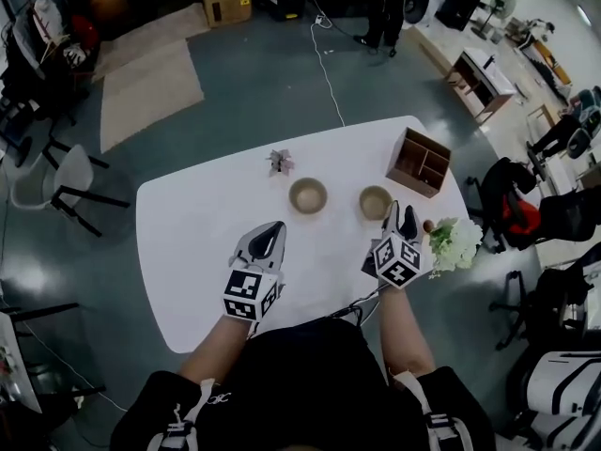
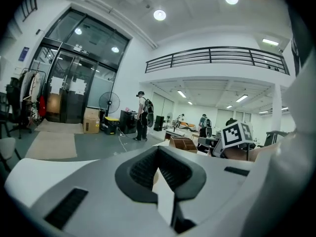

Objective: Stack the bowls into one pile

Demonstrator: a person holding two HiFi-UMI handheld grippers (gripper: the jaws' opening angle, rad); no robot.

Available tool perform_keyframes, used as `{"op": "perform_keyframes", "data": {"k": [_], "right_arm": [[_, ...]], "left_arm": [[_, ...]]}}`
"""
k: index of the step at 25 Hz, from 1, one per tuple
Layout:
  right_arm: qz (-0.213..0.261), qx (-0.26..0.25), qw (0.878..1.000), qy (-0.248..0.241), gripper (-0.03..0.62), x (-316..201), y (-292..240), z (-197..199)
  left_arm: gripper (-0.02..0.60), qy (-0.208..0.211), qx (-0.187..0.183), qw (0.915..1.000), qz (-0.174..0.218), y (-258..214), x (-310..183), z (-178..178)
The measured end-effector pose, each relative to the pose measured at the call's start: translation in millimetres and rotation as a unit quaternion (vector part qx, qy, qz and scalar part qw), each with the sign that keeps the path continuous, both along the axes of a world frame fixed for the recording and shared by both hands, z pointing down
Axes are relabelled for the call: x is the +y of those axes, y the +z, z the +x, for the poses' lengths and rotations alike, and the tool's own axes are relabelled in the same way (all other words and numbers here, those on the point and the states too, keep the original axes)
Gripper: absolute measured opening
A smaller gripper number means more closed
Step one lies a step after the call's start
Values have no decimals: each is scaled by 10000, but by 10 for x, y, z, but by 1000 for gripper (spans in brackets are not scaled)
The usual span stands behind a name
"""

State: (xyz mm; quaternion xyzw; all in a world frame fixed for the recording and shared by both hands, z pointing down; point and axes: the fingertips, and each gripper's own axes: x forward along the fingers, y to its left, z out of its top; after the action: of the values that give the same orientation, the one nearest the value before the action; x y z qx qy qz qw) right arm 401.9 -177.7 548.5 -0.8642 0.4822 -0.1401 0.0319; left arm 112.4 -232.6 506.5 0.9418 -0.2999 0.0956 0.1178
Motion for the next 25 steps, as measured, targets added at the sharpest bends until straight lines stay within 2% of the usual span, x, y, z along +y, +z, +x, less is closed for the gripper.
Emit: {"op": "perform_keyframes", "data": {"k": [3,7,12,16,19,22,24,25], "right_arm": [[-271,-664,9967,374,156,13,469,250],[-533,-1574,9836,705,156,19,1008,412],[-836,-2291,9661,849,155,-56,1502,479],[-911,-2870,9483,1004,153,-110,1816,511],[-918,-3295,9349,947,145,-183,1980,478],[-873,-3677,9209,952,89,-213,2058,453],[-858,-3735,9191,922,46,-230,2048,447],[-859,-3735,9195,870,48,-249,2031,433]], "left_arm": [[12,2,-102,9999,-29,49,0,60],[14,-107,-241,9996,-58,102,-31,46],[14,-319,-383,9987,-104,159,-105,-23],[14,-428,-471,9979,-137,193,-129,-69],[14,-507,-518,9972,-164,213,-139,-118],[14,-582,-529,9967,-176,221,-150,-167],[14,-605,-524,9966,-187,241,-158,-188],[14,-609,-520,9966,-195,248,-163,-195]]}}
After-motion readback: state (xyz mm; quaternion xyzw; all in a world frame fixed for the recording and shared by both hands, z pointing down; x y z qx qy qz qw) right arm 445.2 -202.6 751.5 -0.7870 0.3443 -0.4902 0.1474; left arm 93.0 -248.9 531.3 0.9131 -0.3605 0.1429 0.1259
